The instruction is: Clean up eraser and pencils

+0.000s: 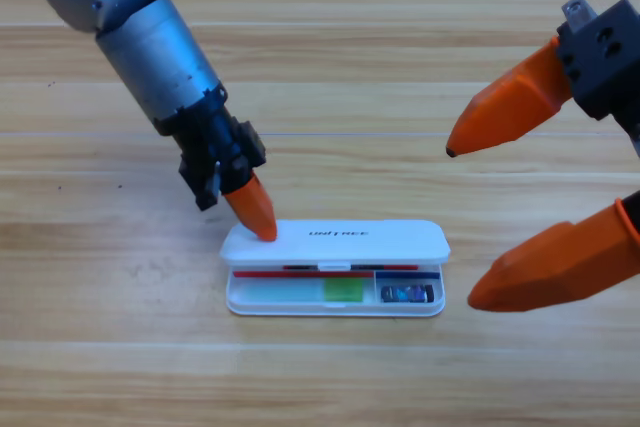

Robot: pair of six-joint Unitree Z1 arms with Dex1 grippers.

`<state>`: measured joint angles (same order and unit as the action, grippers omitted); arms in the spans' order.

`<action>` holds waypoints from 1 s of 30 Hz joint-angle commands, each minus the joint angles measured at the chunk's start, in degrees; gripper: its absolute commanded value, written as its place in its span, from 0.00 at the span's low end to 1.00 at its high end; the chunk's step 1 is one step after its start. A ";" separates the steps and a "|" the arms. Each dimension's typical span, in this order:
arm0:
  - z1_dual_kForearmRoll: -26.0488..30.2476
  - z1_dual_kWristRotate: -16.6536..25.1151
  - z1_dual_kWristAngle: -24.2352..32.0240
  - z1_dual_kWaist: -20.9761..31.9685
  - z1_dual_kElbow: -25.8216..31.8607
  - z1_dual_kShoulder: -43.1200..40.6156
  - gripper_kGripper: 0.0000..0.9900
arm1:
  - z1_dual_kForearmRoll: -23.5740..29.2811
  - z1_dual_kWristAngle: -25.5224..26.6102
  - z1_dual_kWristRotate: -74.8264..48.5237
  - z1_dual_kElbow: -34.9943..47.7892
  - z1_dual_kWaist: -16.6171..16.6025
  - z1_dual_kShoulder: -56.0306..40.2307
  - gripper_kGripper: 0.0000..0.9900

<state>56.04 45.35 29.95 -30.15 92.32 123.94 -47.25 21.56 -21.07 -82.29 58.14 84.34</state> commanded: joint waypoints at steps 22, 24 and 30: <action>-13.58 -3.42 -11.93 -7.64 -12.25 -3.53 0.00 | 0.76 1.21 1.03 1.79 1.80 0.92 1.00; -14.90 -3.42 -12.28 -7.82 -13.40 -3.70 0.00 | 0.76 1.21 1.03 1.79 1.80 1.01 1.00; -17.63 -3.42 -13.60 -8.87 -15.33 -3.61 0.00 | 0.76 1.29 0.95 1.79 1.80 1.18 1.00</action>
<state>39.80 42.10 17.91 -37.32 79.33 118.25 -47.22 22.00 -20.75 -82.29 58.14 84.34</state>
